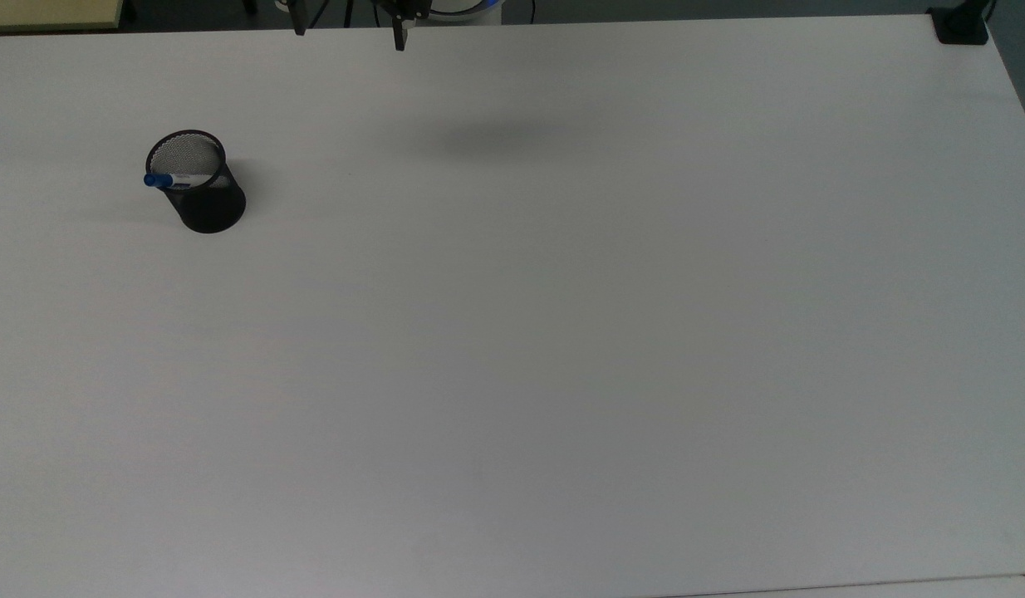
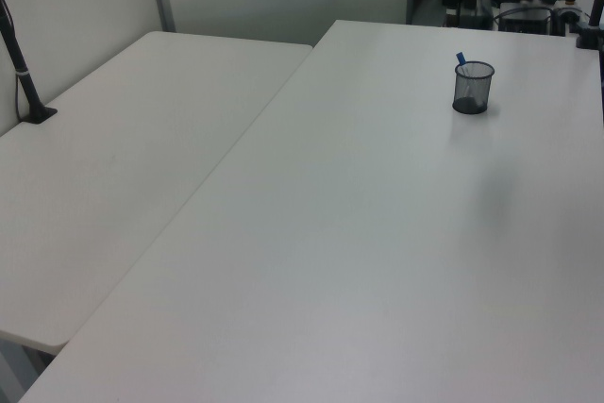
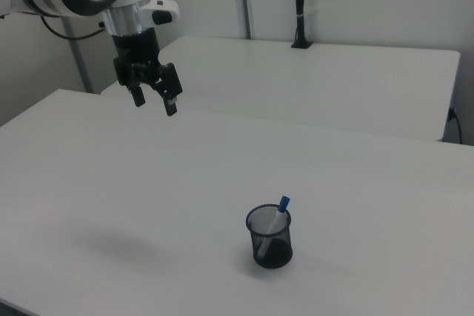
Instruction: Insert the marker
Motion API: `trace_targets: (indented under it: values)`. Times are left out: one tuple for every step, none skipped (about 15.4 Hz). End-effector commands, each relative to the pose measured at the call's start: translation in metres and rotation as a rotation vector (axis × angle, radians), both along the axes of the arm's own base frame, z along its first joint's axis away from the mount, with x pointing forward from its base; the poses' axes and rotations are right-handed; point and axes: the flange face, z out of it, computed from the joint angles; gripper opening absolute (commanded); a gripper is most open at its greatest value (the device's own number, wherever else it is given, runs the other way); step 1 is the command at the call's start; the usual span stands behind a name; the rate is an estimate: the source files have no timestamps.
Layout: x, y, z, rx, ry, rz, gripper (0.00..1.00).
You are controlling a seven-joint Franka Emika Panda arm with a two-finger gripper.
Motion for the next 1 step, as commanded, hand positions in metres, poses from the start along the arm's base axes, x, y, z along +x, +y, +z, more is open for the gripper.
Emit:
trace_targets:
  values:
    - [-0.0048, -0.0165, 0.0092, 0.014, 0.012, -0.018, 1.00]
